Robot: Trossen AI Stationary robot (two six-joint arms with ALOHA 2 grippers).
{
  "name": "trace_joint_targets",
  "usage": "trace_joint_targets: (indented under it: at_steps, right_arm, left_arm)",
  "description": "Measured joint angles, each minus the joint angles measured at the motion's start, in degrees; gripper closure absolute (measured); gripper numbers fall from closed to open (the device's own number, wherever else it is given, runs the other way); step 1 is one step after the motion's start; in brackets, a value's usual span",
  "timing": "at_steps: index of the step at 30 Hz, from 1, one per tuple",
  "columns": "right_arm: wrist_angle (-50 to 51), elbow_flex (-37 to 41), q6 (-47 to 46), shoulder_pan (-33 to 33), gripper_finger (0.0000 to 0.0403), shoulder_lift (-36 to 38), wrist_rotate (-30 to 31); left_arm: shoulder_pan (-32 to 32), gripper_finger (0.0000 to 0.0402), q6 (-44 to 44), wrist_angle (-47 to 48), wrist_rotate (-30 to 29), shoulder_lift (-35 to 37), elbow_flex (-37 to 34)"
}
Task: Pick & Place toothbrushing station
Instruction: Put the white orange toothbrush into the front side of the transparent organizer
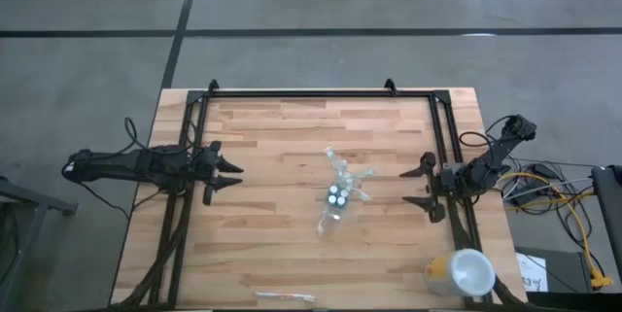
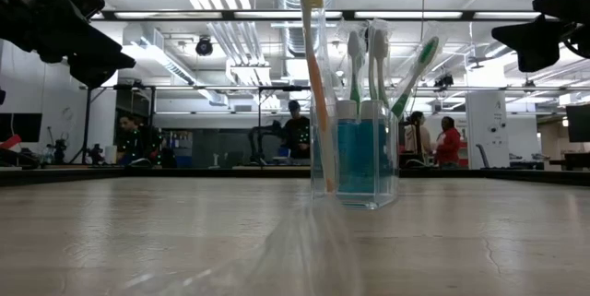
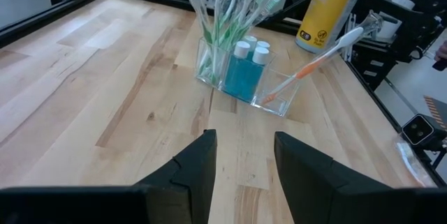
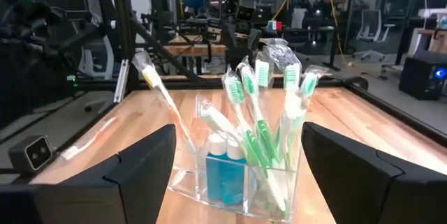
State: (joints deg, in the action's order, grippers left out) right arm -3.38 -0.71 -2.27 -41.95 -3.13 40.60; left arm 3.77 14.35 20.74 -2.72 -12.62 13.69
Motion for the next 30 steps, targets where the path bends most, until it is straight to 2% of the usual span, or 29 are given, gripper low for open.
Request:
trace_joint_targets:
  at_steps: [17, 30]
  right_arm:
    - [0.0, 0.0, -1.8, 0.0, 0.0106, 0.0, -0.1]
    - [0.0, 0.0, -2.0, 0.0, 0.0092, 0.0, -0.1]
  left_arm:
    - [0.0, 0.0252, 0.0, 0.0, -0.2, 0.0, 0.0]
    - [0.0, 0.0252, 0.0, 0.0, -0.2, 0.0, 0.0]
